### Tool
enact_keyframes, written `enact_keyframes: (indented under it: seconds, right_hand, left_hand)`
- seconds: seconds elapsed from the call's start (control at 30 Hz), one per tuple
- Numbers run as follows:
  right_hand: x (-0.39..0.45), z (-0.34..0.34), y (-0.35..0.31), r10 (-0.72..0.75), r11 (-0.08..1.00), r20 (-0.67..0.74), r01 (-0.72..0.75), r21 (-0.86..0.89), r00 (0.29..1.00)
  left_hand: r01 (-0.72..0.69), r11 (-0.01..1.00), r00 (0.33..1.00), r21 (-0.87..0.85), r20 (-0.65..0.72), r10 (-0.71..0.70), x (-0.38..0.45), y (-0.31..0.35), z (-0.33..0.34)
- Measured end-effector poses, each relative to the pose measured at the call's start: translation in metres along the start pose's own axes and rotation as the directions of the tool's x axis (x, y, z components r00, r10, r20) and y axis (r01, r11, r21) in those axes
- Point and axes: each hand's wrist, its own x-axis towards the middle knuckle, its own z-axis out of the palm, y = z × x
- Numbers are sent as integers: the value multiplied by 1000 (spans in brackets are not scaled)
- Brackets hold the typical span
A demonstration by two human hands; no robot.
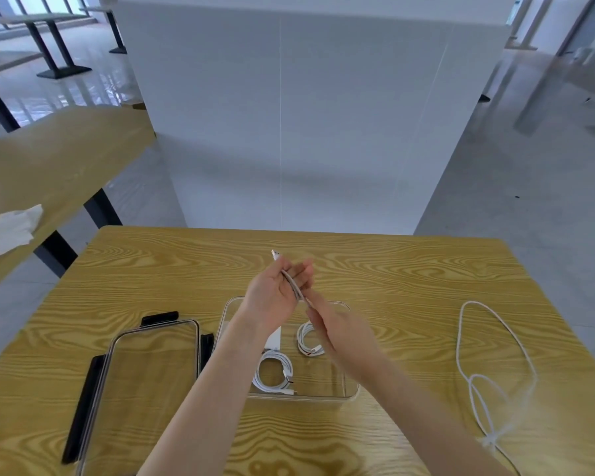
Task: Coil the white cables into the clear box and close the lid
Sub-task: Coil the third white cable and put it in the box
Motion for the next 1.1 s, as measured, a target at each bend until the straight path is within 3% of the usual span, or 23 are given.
enact_keyframes:
  seconds: [0.07, 0.27, 0.33, 0.43, 0.6, 0.77, 0.87, 0.97, 1.1]
  right_hand:
    - [-8, 9, 10, -19, 997, 2, 19, -76, 1000]
    - [-20, 37, 27, 55, 998, 112, -55, -7, 992]
    - [-8, 34, 35, 193, 969, 237, -223, 104, 952]
    - [15, 13, 43, 315, 813, 385, -456, 362, 868]
    - [45, -33, 50, 324, 851, 440, -461, 252, 838]
    - [59, -46, 37, 309, 943, 386, -333, -4, 869]
    - [60, -47, 31, 295, 954, 379, -295, -58, 877]
    - [54, -49, 22, 266, 960, 350, -280, -9, 898]
    - [41, -40, 3, 226, 922, 366, -319, 218, 903]
  left_hand:
    - [-18, 999, 1000, -31, 6, 18, 0, 0, 0]
    - [-27, 1000, 986, -2, 164, 27, -11, -3, 10]
    - [58, 996, 961, 65, 268, -74, -19, -7, 13]
    - [164, 952, 896, 260, 365, -254, -28, -14, 17]
    - [195, 761, 894, 618, 206, -397, -29, -22, 9]
    - [206, 524, 849, 827, 115, -515, -20, -26, -6]
    - [268, 421, 872, 867, -34, -488, -13, -28, -10]
    - [366, 500, 913, 785, -198, -358, -2, -30, -14]
    - [290, 814, 957, 504, -175, -232, 3, -24, -9]
